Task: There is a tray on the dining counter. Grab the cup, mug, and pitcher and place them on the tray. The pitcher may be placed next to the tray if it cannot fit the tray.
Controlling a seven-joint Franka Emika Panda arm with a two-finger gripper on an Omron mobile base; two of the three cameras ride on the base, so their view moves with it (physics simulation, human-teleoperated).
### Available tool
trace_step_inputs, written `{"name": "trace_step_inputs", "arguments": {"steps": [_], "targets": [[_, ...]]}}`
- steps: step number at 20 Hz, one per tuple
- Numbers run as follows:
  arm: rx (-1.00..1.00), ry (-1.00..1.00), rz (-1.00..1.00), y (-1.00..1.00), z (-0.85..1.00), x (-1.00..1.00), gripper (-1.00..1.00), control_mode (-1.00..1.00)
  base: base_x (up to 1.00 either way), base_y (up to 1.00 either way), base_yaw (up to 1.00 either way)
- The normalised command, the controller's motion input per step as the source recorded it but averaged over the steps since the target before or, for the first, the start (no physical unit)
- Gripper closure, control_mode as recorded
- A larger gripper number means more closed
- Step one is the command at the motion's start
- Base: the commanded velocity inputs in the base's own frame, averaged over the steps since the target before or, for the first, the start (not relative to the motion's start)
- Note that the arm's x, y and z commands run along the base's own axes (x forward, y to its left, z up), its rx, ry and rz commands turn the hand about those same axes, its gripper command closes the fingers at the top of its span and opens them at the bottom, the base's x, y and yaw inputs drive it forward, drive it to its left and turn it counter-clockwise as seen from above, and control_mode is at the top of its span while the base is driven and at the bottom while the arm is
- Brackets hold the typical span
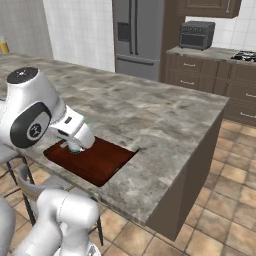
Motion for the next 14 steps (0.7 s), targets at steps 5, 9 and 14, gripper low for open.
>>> {"name": "trace_step_inputs", "arguments": {"steps": [5, 9, 14], "targets": [[-0.07, 0.30, -0.19, -0.01, 0.02, -0.04, -1.00, -1.00, 0.00, 0.00, 0.00], [0.00, 0.00, 0.00, 0.00, 0.00, 0.00, -1.00, 1.00, -0.02, -0.56, -0.16], [0.00, 0.00, 0.00, 0.00, 0.00, 0.00, -1.00, 1.00, -0.35, -0.90, 0.14]]}}
